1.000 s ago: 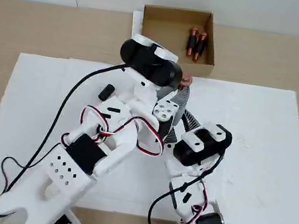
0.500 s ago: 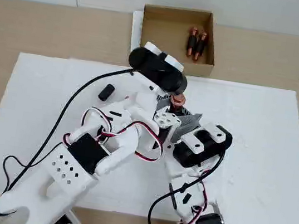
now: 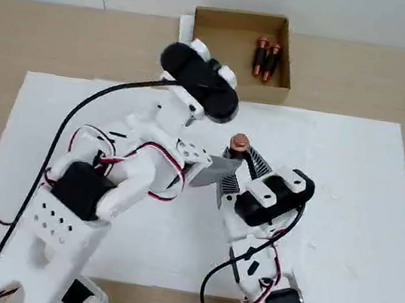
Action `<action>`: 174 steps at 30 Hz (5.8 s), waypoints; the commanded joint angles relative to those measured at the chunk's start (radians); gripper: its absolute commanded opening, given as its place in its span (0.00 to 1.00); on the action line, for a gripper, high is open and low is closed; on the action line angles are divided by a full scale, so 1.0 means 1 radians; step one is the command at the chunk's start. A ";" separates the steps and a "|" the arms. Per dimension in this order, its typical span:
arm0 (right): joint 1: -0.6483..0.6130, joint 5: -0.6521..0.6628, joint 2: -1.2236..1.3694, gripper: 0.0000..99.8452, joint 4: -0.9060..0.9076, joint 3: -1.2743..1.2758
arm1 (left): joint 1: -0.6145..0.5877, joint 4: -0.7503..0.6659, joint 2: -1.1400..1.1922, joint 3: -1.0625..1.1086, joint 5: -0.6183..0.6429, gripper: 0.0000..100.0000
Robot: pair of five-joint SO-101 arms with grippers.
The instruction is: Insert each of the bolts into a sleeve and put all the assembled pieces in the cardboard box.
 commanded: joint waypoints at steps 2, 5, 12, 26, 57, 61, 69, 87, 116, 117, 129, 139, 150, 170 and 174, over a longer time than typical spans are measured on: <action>0.005 -0.005 -0.022 0.00 -0.001 0.005 | -0.120 0.095 -0.006 -0.143 -0.069 0.33; 0.005 -0.005 -0.022 0.00 -0.001 0.005 | -0.209 0.124 -0.006 -0.186 -0.081 0.33; 0.007 -0.005 -0.022 0.00 0.001 -0.006 | -0.434 0.143 -0.005 -0.225 -0.037 0.33; 0.093 0.091 0.033 0.00 0.058 -0.362 | -0.626 0.468 0.445 -0.521 0.167 0.33; 0.200 0.106 2.657 0.00 -0.093 -2.489 | -0.623 0.535 0.384 -0.441 0.158 0.33; 0.193 0.106 2.773 0.01 -0.093 -2.581 | -0.623 0.535 0.362 -0.441 0.158 0.33; 0.185 0.106 2.865 0.01 -0.091 -2.601 | -0.580 0.535 0.364 -0.440 0.158 0.33; 0.180 0.104 2.898 0.18 -0.030 -2.605 | -0.509 0.535 0.356 -0.380 0.123 0.33; -0.151 -0.153 2.393 0.18 0.877 -2.598 | -0.993 0.534 0.146 -0.249 0.080 0.33; -0.154 -0.157 2.436 0.17 0.852 -2.599 | -1.007 0.534 0.146 -0.232 0.078 0.33; -0.225 -0.103 2.562 0.13 0.631 -2.604 | -1.125 0.506 0.144 -0.093 -0.008 0.33; -0.202 -0.482 2.562 0.13 0.757 -2.605 | -1.128 0.509 0.144 -0.087 -0.014 0.33; -0.193 -0.824 2.571 0.13 0.817 -2.604 | -1.128 0.511 0.143 -0.087 -0.012 0.33; -0.268 -0.825 2.649 0.13 0.915 -2.599 | -1.123 0.512 0.143 -0.087 -0.012 0.33; -0.292 -0.825 2.654 0.13 0.915 -2.599 | -1.123 0.512 0.143 -0.087 -0.012 0.33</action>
